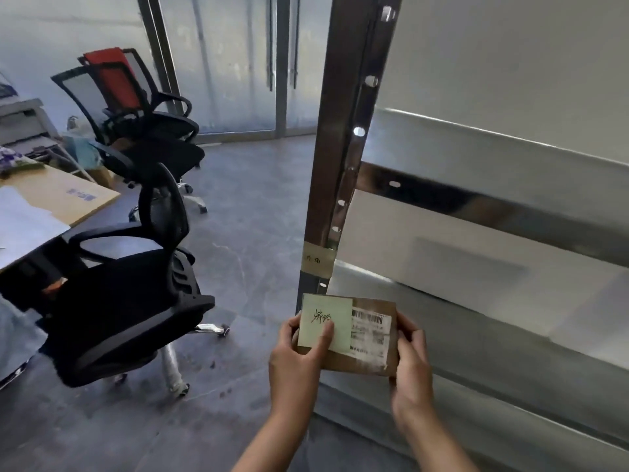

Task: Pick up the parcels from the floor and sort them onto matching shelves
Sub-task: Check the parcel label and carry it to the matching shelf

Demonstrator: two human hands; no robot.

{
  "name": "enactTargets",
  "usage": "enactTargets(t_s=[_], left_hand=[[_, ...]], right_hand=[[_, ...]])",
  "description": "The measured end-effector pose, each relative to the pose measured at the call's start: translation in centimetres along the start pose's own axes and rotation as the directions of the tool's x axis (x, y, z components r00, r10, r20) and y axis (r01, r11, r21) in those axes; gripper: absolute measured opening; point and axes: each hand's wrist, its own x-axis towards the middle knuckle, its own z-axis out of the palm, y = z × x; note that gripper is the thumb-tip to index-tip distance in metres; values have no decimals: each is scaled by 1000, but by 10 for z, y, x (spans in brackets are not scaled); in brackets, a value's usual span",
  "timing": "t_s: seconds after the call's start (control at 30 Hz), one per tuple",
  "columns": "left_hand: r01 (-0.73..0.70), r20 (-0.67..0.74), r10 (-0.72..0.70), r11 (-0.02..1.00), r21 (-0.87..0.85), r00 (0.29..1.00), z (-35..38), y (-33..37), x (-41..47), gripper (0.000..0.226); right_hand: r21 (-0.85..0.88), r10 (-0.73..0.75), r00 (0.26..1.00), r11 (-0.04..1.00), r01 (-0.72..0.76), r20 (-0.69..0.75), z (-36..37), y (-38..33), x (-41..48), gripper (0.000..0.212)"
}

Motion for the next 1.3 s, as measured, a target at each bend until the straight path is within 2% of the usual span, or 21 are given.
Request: enactTargets(t_s=[0.13, 0.4, 0.67, 0.97, 1.17, 1.3], left_hand=[[29, 70, -28, 999, -20, 997, 6, -10, 16, 27], [147, 184, -121, 980, -135, 976, -8, -16, 26, 19], [140, 204, -98, 970, -199, 974, -17, -6, 37, 17], [129, 200, -90, 973, -191, 976, -25, -4, 37, 17], [171, 279, -123, 973, -155, 953, 5, -10, 24, 21], [188, 290, -143, 973, -135, 946, 30, -6, 32, 20]], right_hand=[[17, -9, 998, 1000, 10, -64, -5, 1, 4, 26], [-6, 0, 995, 1000, -1, -104, -5, 7, 3, 35], [-13, -42, 997, 999, 41, -62, 8, 5, 1, 32], [-17, -5, 999, 1000, 4, -52, 13, 13, 1, 31], [-14, 14, 989, 1000, -17, -149, -26, 9, 19, 34], [4, -19, 987, 1000, 20, -159, -38, -3, 38, 37]])
